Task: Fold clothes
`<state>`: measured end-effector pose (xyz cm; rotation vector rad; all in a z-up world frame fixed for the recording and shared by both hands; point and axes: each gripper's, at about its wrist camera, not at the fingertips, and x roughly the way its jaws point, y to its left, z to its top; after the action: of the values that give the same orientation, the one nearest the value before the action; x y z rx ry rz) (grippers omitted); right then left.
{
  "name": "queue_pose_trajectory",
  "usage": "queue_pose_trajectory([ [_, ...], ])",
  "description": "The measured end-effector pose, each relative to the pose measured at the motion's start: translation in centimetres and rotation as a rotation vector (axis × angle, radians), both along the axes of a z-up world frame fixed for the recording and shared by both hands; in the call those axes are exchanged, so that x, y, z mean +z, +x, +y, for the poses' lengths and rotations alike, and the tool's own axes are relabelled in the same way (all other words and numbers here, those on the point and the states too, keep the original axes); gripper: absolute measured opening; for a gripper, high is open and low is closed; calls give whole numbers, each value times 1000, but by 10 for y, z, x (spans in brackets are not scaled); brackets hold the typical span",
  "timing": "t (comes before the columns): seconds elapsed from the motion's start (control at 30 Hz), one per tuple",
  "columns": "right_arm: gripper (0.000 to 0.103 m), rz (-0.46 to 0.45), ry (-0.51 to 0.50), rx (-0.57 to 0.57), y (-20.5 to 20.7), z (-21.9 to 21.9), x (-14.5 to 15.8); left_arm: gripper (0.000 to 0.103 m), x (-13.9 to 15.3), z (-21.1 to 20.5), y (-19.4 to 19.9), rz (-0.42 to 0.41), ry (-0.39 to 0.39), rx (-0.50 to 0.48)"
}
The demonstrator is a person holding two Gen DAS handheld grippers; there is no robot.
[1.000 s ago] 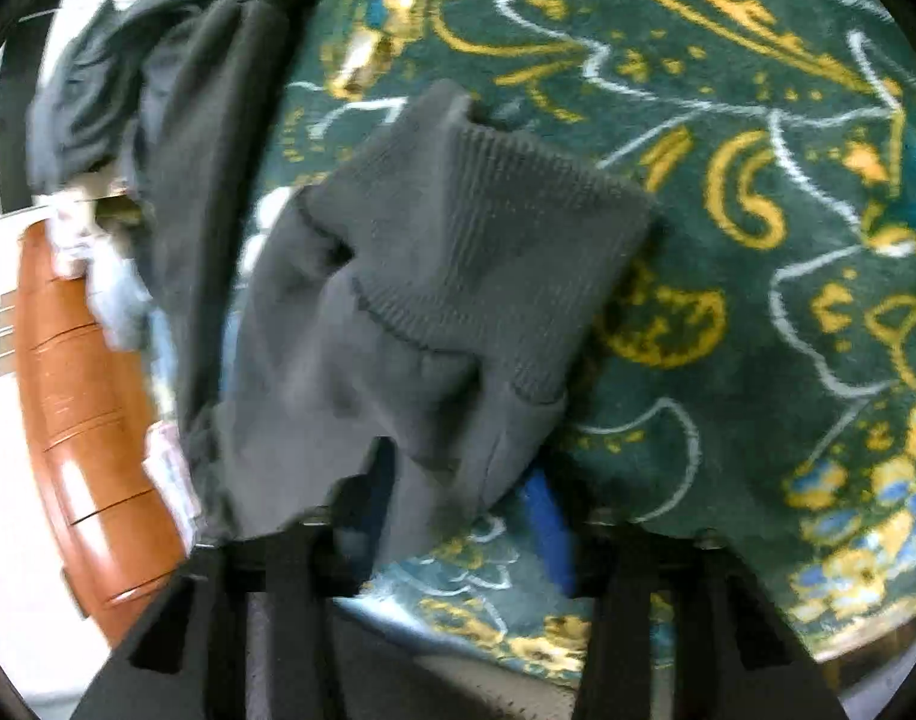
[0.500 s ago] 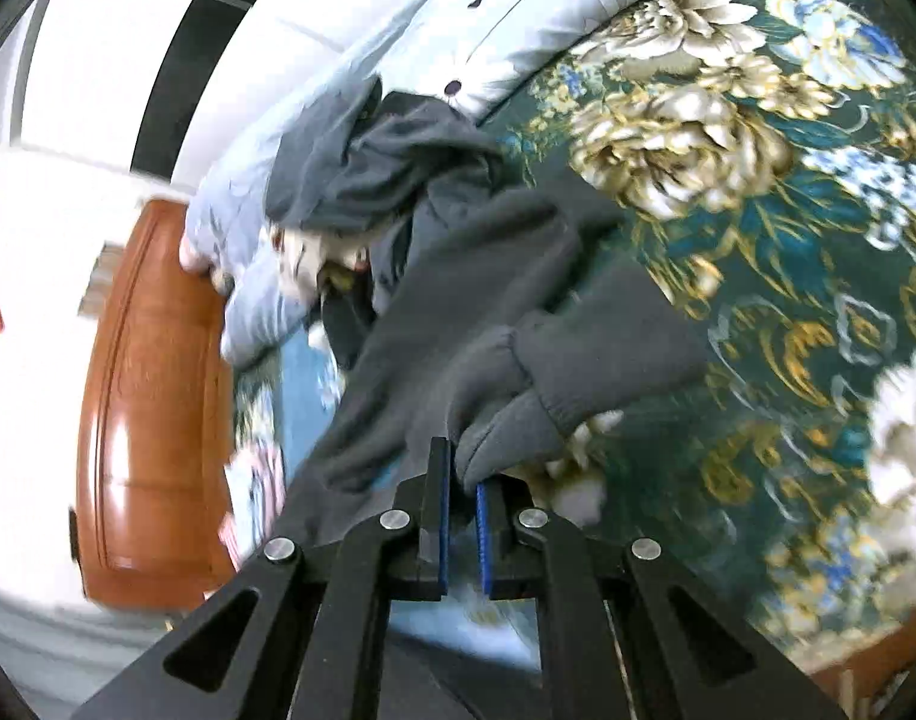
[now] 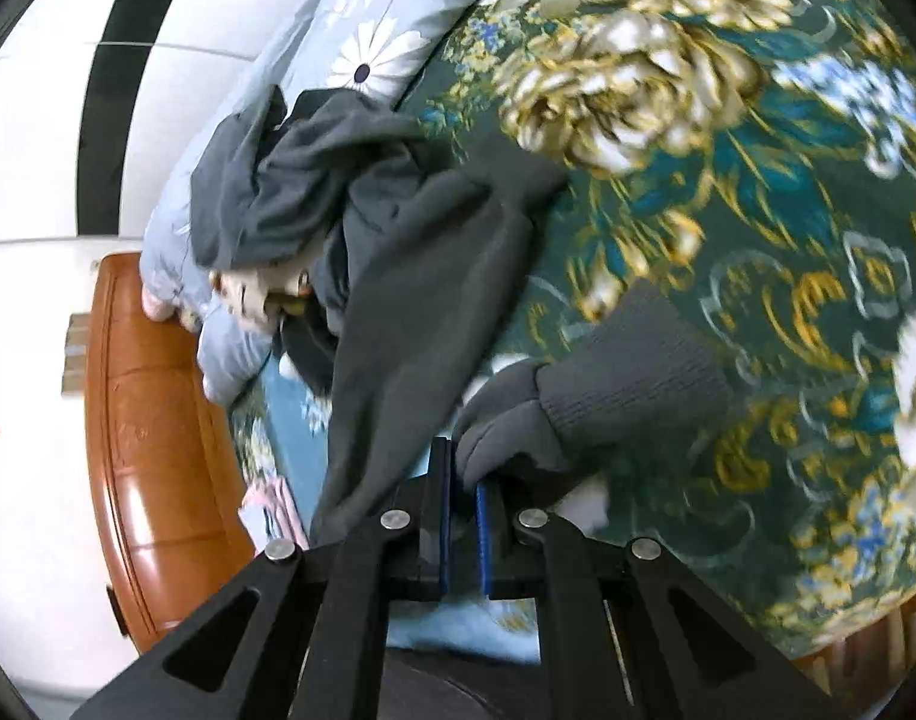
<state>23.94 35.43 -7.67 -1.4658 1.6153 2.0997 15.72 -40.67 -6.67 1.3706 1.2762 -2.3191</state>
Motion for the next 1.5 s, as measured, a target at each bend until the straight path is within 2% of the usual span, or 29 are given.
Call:
queue_pose_trajectory([
  [0.03,7,-7,7,0,-10,3,2,7,5,4,-7,5,-3,-13],
  [0.17,7,-65,8,-11,-64,17,-1,8,-2,5,-46,-33,80,10],
  [0.3,7,-81,-55,-28,-113,24,-13,9,-18,9,-86,-93,52,24],
  [0.4,7,-92,-112,-62,-144,27,-30,11,-35,10,-113,-125,69,36],
  [0.57,8,-125,-105,-83,-183,28,-61,13,-64,11,-149,-178,66,53],
  [0.6,9,-121,-105,-97,-188,27,-68,15,-71,11,-155,-187,64,54],
  [0.67,10,-117,-89,-95,-195,25,-74,29,-74,10,-157,-180,52,53],
  [0.7,10,-109,-67,-84,-199,24,-76,48,-74,10,-157,-169,43,49],
  [0.73,14,-98,-43,-67,-202,22,-76,63,-72,9,-155,-145,42,40],
  [0.77,20,-87,-18,-49,-204,20,-75,64,-68,8,-149,-111,39,30],
  [0.8,26,-58,14,-27,-206,16,-72,64,-64,7,-141,-76,35,20],
  [0.87,55,13,50,1,-203,12,-61,65,-60,3,-122,-62,-19,33],
  [0.97,59,132,111,65,-185,5,-35,66,-75,-2,-85,-122,-122,99],
  [1.03,62,181,178,76,-154,9,-21,66,-96,-3,-66,-145,-86,114],
  [1.13,64,145,200,31,-110,21,-36,66,-134,-1,-52,-167,16,127],
  [1.23,64,39,145,-7,-84,32,-81,66,-155,-3,-49,-114,103,185],
  [1.33,65,67,86,-58,-88,33,-106,66,-167,-2,-53,-95,134,238],
  [1.5,65,66,101,-105,-108,27,-130,67,-173,4,-56,-64,159,298],
])
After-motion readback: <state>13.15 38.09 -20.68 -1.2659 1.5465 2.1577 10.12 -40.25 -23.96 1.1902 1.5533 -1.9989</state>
